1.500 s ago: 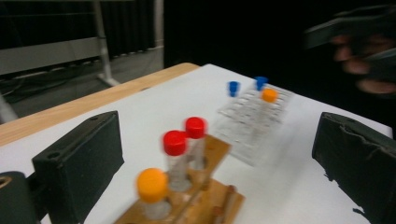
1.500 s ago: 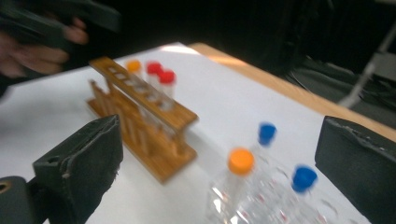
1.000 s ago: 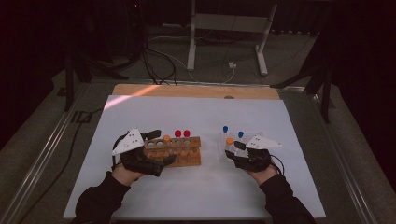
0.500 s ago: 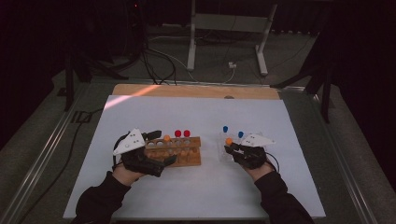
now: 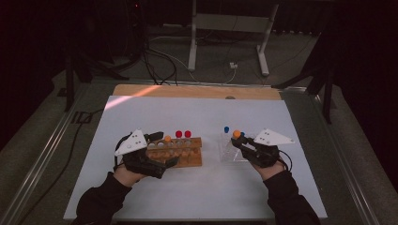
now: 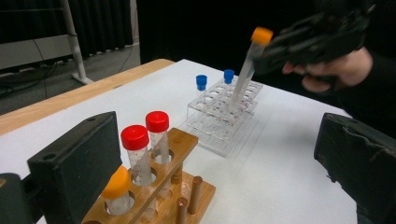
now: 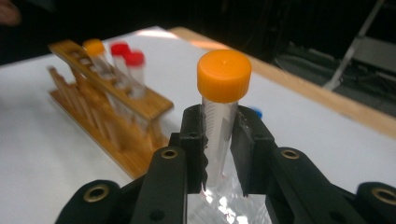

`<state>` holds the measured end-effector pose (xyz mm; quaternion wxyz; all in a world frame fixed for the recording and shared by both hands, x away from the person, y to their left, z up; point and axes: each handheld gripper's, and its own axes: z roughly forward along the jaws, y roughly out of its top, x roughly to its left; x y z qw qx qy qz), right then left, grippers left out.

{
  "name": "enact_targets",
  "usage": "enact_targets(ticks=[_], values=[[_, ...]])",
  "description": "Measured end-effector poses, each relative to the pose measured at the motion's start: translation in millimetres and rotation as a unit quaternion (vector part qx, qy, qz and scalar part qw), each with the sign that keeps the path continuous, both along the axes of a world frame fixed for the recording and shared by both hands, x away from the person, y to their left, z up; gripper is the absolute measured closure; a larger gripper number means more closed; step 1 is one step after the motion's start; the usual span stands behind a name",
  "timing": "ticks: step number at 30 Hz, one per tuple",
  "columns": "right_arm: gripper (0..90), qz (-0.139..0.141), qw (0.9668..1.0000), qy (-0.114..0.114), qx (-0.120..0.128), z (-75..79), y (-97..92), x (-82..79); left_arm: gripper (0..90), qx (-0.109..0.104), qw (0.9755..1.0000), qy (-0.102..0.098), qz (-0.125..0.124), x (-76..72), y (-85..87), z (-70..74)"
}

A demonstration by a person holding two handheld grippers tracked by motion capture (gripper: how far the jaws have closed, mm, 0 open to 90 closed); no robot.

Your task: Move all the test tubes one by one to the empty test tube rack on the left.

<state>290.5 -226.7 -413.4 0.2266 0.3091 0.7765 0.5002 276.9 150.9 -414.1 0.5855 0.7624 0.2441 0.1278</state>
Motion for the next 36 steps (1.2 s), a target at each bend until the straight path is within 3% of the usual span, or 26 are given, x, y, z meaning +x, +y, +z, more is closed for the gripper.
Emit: enact_targets(ticks=[5, 8, 15, 22, 24, 29, 36], values=[[75.1, 0.024, 0.9995, -0.021, 0.004, 16.4, 6.4, -13.4, 1.5, 0.001, 0.9999, -0.005, -0.010, -3.3, -3.1, 3.1], [75.1, 0.047, 0.9987, -0.020, 0.003, 18.5, 16.4, -20.6, 1.8, 0.002, 0.9998, -0.005, -0.021, -5.7, -6.6, 4.8], [75.1, 0.106, 0.9943, 0.001, -0.013, 5.1, 44.5, -29.8, 2.0, 0.006, 0.9988, -0.005, -0.048, -11.4, -15.4, 7.5], [75.1, 0.149, 0.9883, 0.028, -0.020, -7.9, 65.5, -37.9, 8.0, 0.004, 0.9973, -0.005, -0.074, -16.6, -22.2, 9.1], [75.1, 0.160, 0.9864, 0.032, -0.022, -9.4, 70.4, -40.6, 15.0, 0.004, 0.9967, -0.011, -0.080, -18.6, -24.0, 8.2], [75.1, 0.179, 0.9827, 0.040, -0.025, -12.9, 79.7, -44.8, 22.8, 0.010, 0.9952, -0.011, -0.097, -20.9, -30.0, 6.6], [75.2, 0.190, 0.9802, 0.050, -0.026, -15.0, 84.5, -46.6, 44.0, 0.024, 0.9937, -0.026, -0.107, -24.8, -35.2, 4.4]])
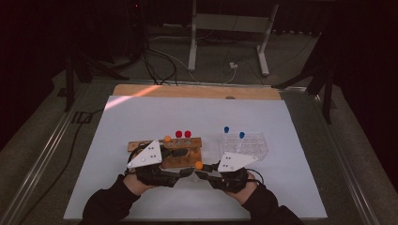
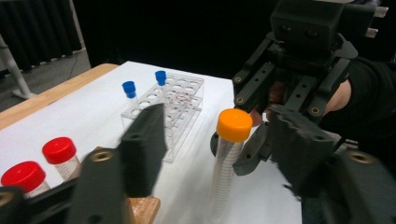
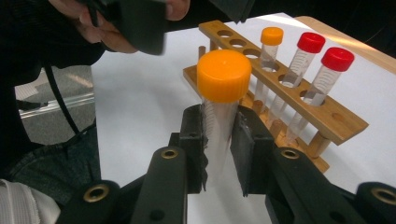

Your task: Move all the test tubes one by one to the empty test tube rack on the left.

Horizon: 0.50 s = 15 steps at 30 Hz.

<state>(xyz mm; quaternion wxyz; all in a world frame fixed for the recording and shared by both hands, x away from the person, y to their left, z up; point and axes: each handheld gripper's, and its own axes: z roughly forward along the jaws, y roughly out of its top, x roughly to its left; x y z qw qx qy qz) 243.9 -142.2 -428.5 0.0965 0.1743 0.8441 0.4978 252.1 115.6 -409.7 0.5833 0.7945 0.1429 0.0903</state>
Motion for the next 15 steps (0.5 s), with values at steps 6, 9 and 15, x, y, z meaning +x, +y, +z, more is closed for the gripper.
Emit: enact_targets(ticks=[6, 9, 15], values=[[75.2, 0.004, 1.0000, 0.007, -0.002, -0.8, 3.1, -1.1, 50.7, 0.011, 0.9998, -0.008, -0.013, -2.9, -6.1, -2.8], [75.1, 0.009, 0.9999, 0.008, -0.003, -1.3, 5.2, -1.9, 53.3, 0.016, 0.9996, -0.011, -0.019, -4.6, -9.8, -3.6], [75.1, 0.012, 0.9999, 0.008, -0.003, -1.2, 7.2, -2.5, 61.3, 0.022, 0.9992, -0.017, -0.028, -6.3, -14.5, -5.5]])
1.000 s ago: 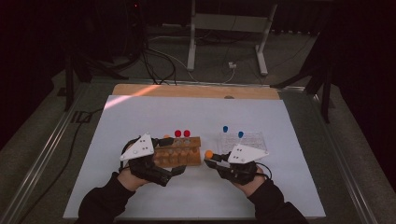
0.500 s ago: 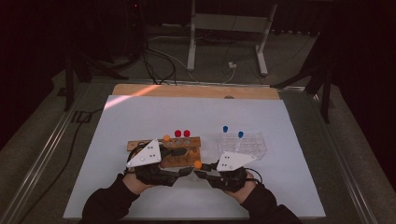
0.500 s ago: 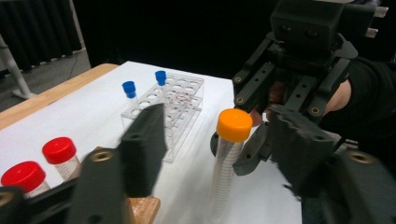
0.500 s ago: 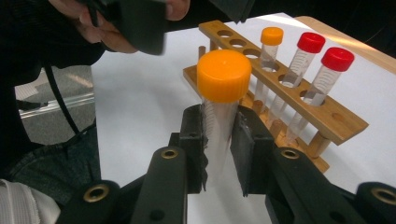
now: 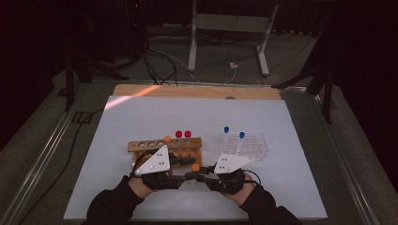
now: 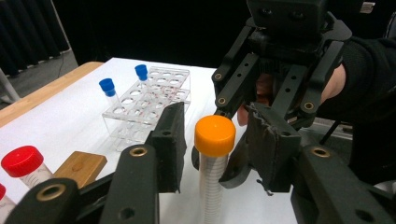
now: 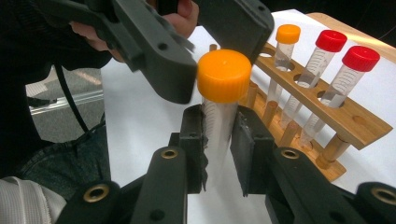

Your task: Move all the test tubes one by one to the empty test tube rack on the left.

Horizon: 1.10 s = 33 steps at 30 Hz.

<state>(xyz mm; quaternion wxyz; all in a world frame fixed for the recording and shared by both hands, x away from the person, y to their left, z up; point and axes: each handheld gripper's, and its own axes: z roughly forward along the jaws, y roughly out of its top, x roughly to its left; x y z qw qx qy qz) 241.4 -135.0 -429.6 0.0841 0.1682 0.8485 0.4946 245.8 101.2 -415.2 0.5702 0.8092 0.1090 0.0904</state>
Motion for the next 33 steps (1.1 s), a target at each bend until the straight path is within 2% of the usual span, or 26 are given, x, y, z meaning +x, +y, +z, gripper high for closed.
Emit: enact_targets(ticks=[7, 14, 17, 19, 23, 29, 33], values=[[75.1, 0.002, 1.0000, 0.000, 0.002, 0.6, 0.5, -0.9, 70.2, 0.005, 1.0000, -0.005, -0.001, 0.2, -2.4, -1.2], [73.9, 0.000, 1.0000, 0.001, 0.006, 0.5, -0.2, -0.1, 71.5, 0.008, 0.9999, -0.009, 0.000, 1.0, -1.6, 1.2], [65.0, -0.007, 0.9999, -0.004, 0.011, 1.0, -1.5, 0.0, 71.6, 0.007, 0.9999, -0.012, 0.007, 2.5, 1.6, 6.1], [59.9, -0.014, 0.9997, -0.007, 0.018, 2.0, -3.6, 0.1, 71.7, 0.008, 0.9996, -0.014, 0.021, 4.6, 6.1, 11.3], [41.8, -0.029, 0.9990, -0.008, 0.034, 5.4, -6.9, 1.6, 71.7, -0.003, 0.9988, -0.017, 0.047, 10.1, 19.0, 21.8], [16.7, -0.040, 0.9981, -0.007, 0.047, 8.3, -8.8, 2.7, 71.7, -0.009, 0.9953, -0.034, 0.090, 16.2, 38.8, 34.3], [12.5, -0.044, 0.9973, -0.004, 0.058, 9.5, -9.5, 3.6, 71.7, -0.020, 0.9918, -0.043, 0.119, 19.7, 52.9, 42.2]])
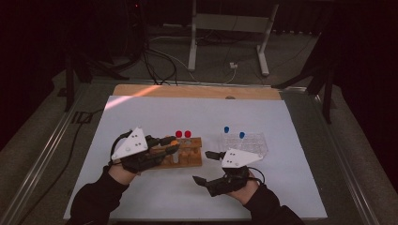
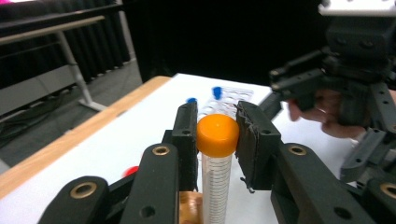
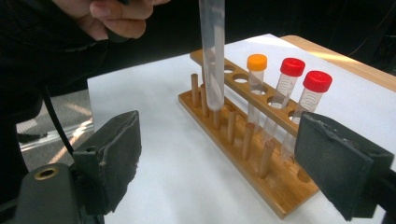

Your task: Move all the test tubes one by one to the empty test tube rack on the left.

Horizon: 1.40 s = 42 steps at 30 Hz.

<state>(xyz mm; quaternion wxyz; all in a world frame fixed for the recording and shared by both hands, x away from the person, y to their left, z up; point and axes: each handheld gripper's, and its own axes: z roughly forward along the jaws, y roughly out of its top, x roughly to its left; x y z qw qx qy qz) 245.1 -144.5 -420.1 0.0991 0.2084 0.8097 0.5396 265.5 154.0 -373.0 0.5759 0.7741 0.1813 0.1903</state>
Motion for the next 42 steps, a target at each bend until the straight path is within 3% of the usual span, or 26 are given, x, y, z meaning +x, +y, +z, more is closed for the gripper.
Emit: enact_targets(ticks=[4, 11, 21, 28, 33, 42], values=[[1.4, 0.006, 1.0000, 0.002, 0.006, 1.2, -1.4, 0.4, 71.7, -0.006, 0.9997, -0.007, 0.024, 3.1, 12.2, 5.5], [0.0, 0.007, 1.0000, -0.005, -0.004, 2.7, -0.5, -1.2, 71.7, -0.008, 0.9980, -0.015, 0.062, 8.7, 27.8, 7.4], [0.0, 0.001, 1.0000, -0.010, -0.001, 5.6, -2.6, -1.6, 71.7, -0.020, 0.9938, 0.001, 0.110, 28.8, 41.6, -13.2], [0.0, 0.002, 0.9999, -0.011, -0.004, 5.3, -2.8, -1.8, 71.8, -0.023, 0.9921, 0.008, 0.123, 39.0, 43.3, -26.1], [0.0, 0.002, 0.9999, -0.011, -0.005, 5.2, -3.0, -1.8, 71.7, -0.029, 0.9925, 0.017, 0.118, 43.4, 42.4, -32.5], [0.0, 0.002, 0.9999, -0.009, -0.005, 5.0, -3.5, -1.4, 71.7, -0.014, 0.9934, 0.038, 0.108, 47.5, 36.5, -48.7]])
